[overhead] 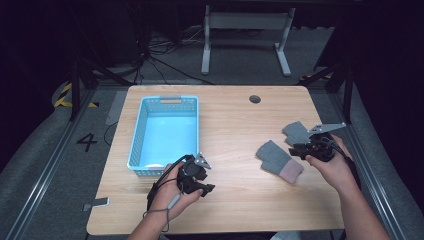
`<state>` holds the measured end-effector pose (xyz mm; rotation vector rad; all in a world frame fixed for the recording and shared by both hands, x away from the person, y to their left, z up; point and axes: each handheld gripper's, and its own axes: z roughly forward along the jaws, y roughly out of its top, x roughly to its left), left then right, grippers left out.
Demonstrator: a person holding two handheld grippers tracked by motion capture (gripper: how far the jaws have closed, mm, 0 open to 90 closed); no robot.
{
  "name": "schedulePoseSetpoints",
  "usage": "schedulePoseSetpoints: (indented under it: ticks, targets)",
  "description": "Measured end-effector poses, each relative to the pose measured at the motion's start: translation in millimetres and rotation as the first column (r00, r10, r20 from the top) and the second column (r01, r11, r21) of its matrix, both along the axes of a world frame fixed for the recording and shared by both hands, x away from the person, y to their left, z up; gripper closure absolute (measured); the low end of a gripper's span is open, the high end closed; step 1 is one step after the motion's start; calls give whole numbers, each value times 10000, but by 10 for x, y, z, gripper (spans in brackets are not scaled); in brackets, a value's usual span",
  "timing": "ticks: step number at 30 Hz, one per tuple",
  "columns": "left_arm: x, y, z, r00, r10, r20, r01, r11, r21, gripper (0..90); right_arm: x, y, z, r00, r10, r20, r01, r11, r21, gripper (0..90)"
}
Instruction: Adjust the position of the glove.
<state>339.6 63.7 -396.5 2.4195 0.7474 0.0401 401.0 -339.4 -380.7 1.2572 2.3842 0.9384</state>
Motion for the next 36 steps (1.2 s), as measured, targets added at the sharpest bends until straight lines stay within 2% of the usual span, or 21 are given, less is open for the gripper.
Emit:
schedulePoseSetpoints:
  ticks: [4, 5, 9, 10, 12, 13, 15, 16, 18, 20, 22, 25, 28, 32, 36]
  targets:
    - [-7, -8, 16, 10000, -1, -54, 1, 10000, -24, 512, 16, -5, 4, 9999, 42, 147, -42, 10000, 32, 570]
    - [-5, -14, 17, 9999, -6, -108, 7, 10000, 8, 505, 11, -17, 26, 9993, -45, 378, 39, 9999, 164, 535]
    - [-15, -19, 33, 9999, -22, -135, 22, 10000, 18, 491, 5, -40, 50, 9989, -269, 385, 257, 9991, 326, 511]
    - [-22, -20, 45, 9997, -88, -207, 88, 10000, 6, 487, 1, -49, 54, 9990, -316, 316, 310, 9994, 169, 499]
    - [-25, -21, 54, 9997, -87, -229, 86, 10000, -29, 478, -2, -50, 56, 9990, -345, 293, 341, 9993, 158, 493]
    - [-29, -24, 68, 9993, -198, -323, 192, 9996, -187, 470, -9, -46, 60, 9995, -310, 62, 309, 9992, 238, 492]
    - [-35, -28, 70, 9989, -290, -380, 279, 9992, -303, 466, -11, -42, 60, 9998, -215, 5, 215, 9996, 203, 489]
    - [-43, -32, 76, 9974, -412, -583, 387, 9983, -427, 465, -23, -11, 51, 9994, -151, -327, 158, 9996, 212, 483]
    - [-48, -35, 79, 9974, -388, -609, 363, 9985, -415, 463, -28, 19, 40, 9980, -12, -637, 23, 9998, 172, 484]
    - [-65, -49, 90, 9978, -319, -582, 301, 9990, -324, 461, -31, 46, 32, 9974, 13, -726, -9, 10000, 55, 483]
    - [-72, -57, 106, 9978, -313, -588, 294, 9990, -332, 459, -29, 89, 21, 9983, 91, -569, -99, 9999, -140, 484]
    - [-77, -58, 109, 9980, -284, -573, 266, 9992, -313, 458, -15, 142, -22, 9975, 240, -669, -248, 9996, -118, 484]
    - [-73, -68, 98, 9979, -237, -596, 223, 9995, -240, 452, 14, 225, -121, 9952, 423, -883, -453, 9985, -323, 483]
    - [-71, -67, 95, 9978, -245, -616, 234, 9996, -179, 443, 46, 259, -194, 9943, 463, -956, -515, 9973, -523, 478]
    - [-65, -65, 92, 9978, -228, -629, 215, 9995, -222, 432, 100, 264, -305, 9936, 337, -1081, -413, 9968, -685, 478]
